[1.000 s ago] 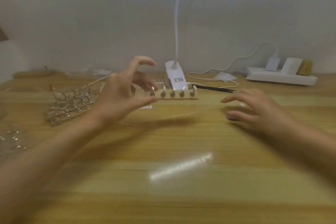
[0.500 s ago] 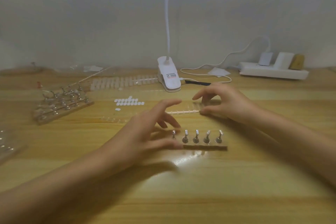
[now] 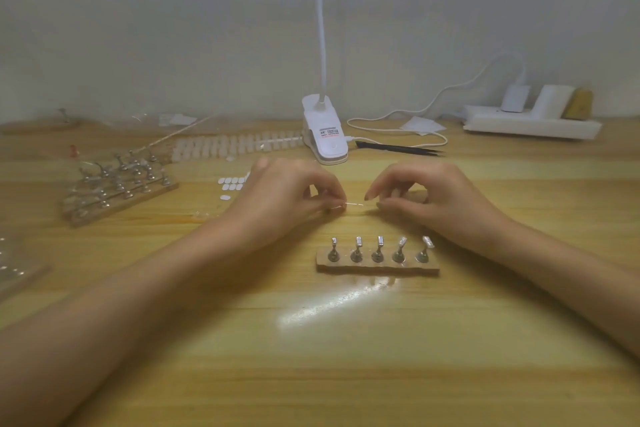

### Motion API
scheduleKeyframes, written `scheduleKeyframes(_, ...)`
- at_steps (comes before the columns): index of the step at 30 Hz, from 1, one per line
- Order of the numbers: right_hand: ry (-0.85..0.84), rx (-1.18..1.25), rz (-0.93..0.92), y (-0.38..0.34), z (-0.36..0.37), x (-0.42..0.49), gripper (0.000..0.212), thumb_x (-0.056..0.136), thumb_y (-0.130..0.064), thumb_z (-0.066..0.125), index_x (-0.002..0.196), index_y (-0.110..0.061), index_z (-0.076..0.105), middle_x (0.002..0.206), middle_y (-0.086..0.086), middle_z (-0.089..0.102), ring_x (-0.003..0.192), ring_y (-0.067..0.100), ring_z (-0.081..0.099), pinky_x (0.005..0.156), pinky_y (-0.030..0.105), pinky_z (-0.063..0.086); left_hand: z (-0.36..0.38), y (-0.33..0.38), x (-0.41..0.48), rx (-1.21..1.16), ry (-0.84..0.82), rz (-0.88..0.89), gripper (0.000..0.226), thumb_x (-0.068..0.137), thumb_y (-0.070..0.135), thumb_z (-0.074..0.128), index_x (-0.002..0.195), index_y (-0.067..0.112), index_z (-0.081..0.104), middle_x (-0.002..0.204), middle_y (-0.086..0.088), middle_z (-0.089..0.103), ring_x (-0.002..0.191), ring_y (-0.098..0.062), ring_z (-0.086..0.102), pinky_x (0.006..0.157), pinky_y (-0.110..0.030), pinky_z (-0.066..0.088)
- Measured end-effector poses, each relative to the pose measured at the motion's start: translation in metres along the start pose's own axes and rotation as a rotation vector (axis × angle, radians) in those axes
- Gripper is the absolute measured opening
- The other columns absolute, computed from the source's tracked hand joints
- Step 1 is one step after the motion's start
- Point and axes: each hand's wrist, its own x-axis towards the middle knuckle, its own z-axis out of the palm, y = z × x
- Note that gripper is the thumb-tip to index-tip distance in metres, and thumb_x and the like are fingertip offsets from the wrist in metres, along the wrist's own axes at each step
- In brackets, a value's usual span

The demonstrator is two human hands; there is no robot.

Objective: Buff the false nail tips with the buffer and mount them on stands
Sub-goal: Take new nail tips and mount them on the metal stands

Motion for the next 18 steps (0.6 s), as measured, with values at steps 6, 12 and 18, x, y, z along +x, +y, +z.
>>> scheduleKeyframes(6,0.132,-0.028,-0.036,-0.003,0.007,-0.001,0.010,0.084,-0.006,0.077,0.084,-0.014,0.071,0.083,-0.008,0.069,0.081,0.011,0.064,0.076,0.019,0.048,0.006,-0.002,-0.005,-0.093,0.020,-0.007,0.007,0.087,0.036,0.071,0.094,0.036,0.072,0.079,0.018,0.062,0.068,-0.002,0.055,0.081,-0.034,0.041)
scheduleKeyframes(12,0.237,-0.504,-0.355,-0.003,0.003,0.001,0.012,0.079,-0.009,0.081,0.080,-0.014,0.071,0.109,0.005,0.066,0.094,0.026,0.065,0.092,0.048,0.043,0.000,0.001,-0.002,-0.231,-0.053,-0.054,0.009,0.088,0.032,0.069,0.081,0.034,0.073,0.083,0.014,0.071,0.072,-0.006,0.061,0.073,-0.032,0.042)
scheduleKeyframes(18,0.285,-0.657,-0.487,-0.006,0.002,0.003,0.012,0.086,-0.010,0.072,0.075,-0.012,0.068,0.120,0.010,0.066,0.096,0.030,0.066,0.093,0.052,0.045,-0.006,0.003,0.002,-0.258,-0.069,-0.044,0.012,0.088,0.032,0.070,0.076,0.035,0.073,0.074,0.017,0.068,0.059,-0.002,0.054,0.064,-0.028,0.040)
